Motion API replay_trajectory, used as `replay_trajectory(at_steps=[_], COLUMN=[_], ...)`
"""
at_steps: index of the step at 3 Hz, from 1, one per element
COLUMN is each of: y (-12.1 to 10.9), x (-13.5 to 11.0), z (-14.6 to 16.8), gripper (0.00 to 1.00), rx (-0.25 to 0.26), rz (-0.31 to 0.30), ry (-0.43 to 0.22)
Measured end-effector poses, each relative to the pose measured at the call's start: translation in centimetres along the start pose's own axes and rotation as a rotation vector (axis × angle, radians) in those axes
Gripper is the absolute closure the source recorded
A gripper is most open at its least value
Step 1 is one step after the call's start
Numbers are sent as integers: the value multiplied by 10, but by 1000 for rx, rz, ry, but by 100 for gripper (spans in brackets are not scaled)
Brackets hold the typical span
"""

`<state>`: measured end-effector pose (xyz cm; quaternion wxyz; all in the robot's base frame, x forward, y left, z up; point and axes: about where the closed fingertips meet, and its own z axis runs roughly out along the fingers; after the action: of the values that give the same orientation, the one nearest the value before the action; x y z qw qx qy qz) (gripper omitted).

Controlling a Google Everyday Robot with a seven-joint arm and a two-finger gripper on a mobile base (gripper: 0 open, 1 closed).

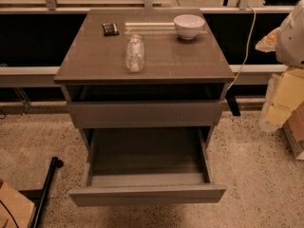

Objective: Close middle drawer

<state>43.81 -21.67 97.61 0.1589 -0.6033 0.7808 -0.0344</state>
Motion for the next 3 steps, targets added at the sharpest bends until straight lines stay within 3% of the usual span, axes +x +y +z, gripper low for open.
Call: replay_trajectory(at_steps=[1,2,3], y=[0,-1,2], x=[0,-1,0], z=[0,-2,21], gripper=[0,15,39], rx=[0,10,-5], rz=[0,-1,-54], ry=[0,-3,-16])
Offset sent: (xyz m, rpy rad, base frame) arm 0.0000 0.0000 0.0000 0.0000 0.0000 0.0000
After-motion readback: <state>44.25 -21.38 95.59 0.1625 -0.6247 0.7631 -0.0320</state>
